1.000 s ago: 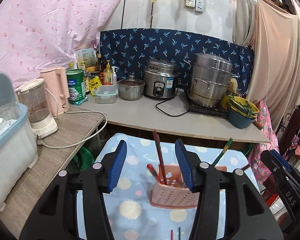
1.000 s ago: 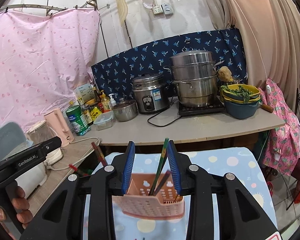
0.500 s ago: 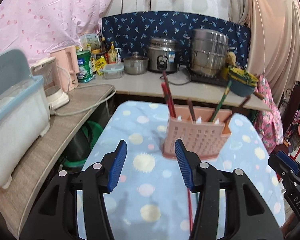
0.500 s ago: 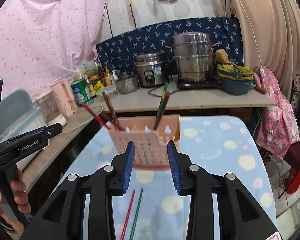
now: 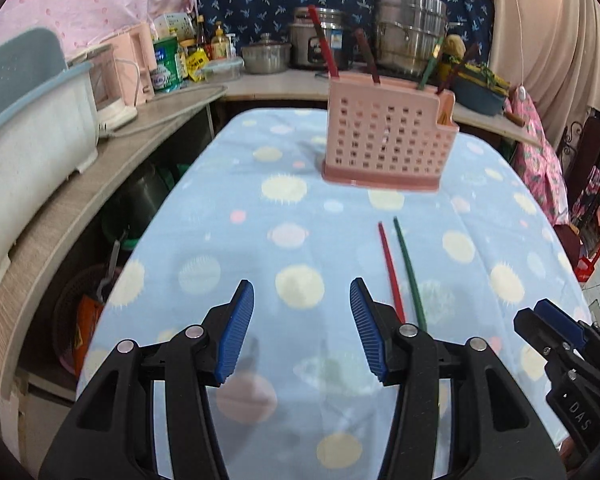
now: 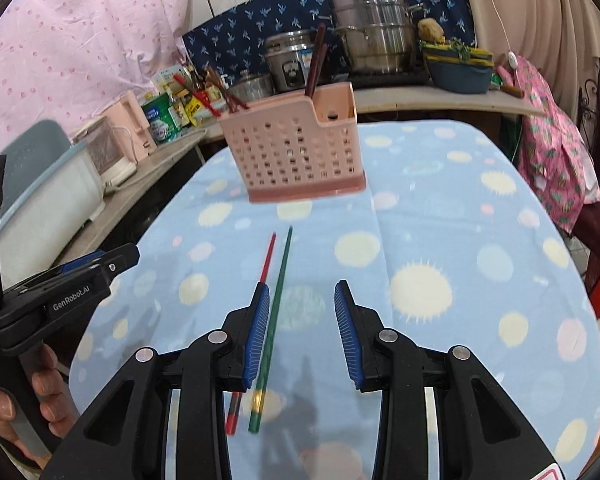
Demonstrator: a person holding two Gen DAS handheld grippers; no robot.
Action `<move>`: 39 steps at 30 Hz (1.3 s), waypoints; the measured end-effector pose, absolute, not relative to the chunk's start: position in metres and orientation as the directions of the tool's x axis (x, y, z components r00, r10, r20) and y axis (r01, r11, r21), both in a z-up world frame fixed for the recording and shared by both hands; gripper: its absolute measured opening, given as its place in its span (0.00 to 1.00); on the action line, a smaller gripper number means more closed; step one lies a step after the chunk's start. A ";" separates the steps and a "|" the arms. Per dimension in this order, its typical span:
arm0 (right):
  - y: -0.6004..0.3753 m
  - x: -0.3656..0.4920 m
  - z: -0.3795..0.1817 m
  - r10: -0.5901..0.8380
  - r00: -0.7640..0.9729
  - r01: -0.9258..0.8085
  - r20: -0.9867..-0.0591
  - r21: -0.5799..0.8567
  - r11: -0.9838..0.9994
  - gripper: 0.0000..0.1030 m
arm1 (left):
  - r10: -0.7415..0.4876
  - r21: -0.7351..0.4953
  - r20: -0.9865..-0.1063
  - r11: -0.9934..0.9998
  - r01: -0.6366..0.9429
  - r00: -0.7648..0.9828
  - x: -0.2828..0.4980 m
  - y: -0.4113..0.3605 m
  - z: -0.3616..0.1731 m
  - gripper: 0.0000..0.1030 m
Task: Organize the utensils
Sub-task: 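Withdraw both grippers from the holder back to the last two chopsticks, then close the right gripper on the green chopstick while the left closes on the red chopstick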
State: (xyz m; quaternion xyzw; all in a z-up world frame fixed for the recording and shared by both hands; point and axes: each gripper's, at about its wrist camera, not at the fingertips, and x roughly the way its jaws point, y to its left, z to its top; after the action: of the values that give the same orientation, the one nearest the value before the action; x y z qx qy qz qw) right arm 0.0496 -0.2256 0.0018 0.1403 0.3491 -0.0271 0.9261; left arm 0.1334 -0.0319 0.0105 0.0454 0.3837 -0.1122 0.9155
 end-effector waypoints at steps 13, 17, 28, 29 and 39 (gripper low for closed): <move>-0.181 0.029 -0.048 0.080 0.687 0.100 -0.723 0.203 0.974 0.33 | -0.139 0.002 -0.773 0.975 0.221 0.620 0.107 -0.016 -0.034 0.46; -0.172 0.029 -0.054 0.079 0.679 0.088 -0.730 0.188 0.978 0.32 | -0.138 0.001 -0.779 0.975 0.221 0.612 0.104 -0.014 -0.037 0.46; -0.163 0.033 -0.068 0.069 0.659 0.082 -0.749 0.163 0.983 0.14 | -0.141 -0.004 -0.788 0.974 0.225 0.599 0.100 -0.014 -0.042 0.46; -0.163 0.033 -0.067 0.065 0.659 0.083 -0.749 0.159 0.984 0.13 | -0.142 -0.004 -0.788 0.974 0.226 0.598 0.099 -0.014 -0.043 0.46; -0.190 0.021 -0.069 0.020 0.661 0.162 -0.750 0.169 0.972 0.07 | -0.163 -0.014 -0.802 0.967 0.255 0.574 0.094 -0.028 -0.048 0.46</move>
State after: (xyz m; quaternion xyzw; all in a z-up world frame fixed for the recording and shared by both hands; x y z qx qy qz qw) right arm 0.0206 -0.1905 -0.0690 0.1111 0.4097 -0.0393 0.9046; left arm 0.0937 -0.0283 -0.0478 0.0518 0.4460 -0.1182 0.8857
